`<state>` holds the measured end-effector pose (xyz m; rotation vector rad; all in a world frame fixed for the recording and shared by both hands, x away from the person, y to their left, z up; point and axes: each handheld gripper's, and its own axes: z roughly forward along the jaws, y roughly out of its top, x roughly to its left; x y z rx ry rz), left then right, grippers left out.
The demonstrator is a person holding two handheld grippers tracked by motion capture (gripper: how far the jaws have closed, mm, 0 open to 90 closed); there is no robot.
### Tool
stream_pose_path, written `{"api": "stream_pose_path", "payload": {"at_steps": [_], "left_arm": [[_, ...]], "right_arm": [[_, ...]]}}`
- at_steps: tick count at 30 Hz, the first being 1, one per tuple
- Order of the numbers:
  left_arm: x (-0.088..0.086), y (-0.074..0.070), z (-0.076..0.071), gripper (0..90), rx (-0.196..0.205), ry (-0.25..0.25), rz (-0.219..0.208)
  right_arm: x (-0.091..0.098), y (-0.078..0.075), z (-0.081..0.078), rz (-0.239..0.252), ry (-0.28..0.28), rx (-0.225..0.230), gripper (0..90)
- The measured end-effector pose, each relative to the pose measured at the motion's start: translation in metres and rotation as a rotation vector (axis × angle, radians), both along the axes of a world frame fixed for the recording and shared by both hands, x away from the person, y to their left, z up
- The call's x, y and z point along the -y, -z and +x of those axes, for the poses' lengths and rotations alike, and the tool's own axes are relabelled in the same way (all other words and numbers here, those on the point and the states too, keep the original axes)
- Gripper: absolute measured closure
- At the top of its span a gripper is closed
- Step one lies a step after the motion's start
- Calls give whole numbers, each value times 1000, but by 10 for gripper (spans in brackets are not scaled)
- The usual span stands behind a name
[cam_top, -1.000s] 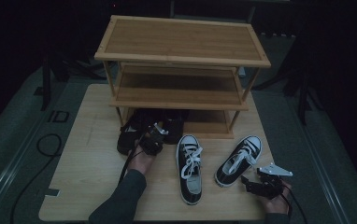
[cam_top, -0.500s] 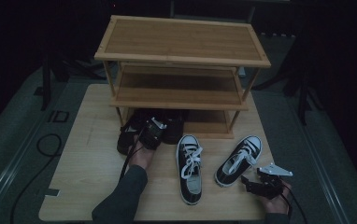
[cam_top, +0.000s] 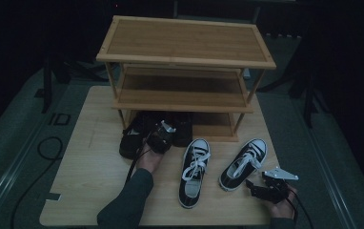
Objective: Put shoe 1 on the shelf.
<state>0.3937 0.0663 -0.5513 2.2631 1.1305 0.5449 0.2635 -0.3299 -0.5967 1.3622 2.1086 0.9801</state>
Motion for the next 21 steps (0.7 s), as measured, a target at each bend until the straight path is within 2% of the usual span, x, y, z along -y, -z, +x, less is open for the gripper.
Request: {"api": "stream_pose_path", "payload": {"at_steps": [4,11,15,21], "left_arm": [[-5,-1,-5,890,-9,14,11],[-23,-5,-19,888,-9,25,-1],[-35,-6,-26,888,-18,32,-7],[-49,-4,-36,900,-42,55,5]], "right_arm": [[0,0,0,-1,0,0,214],[0,0,0,0,0,0,213],[0,0,0,0,0,0,213],[0,0,0,0,0,0,213]]}}
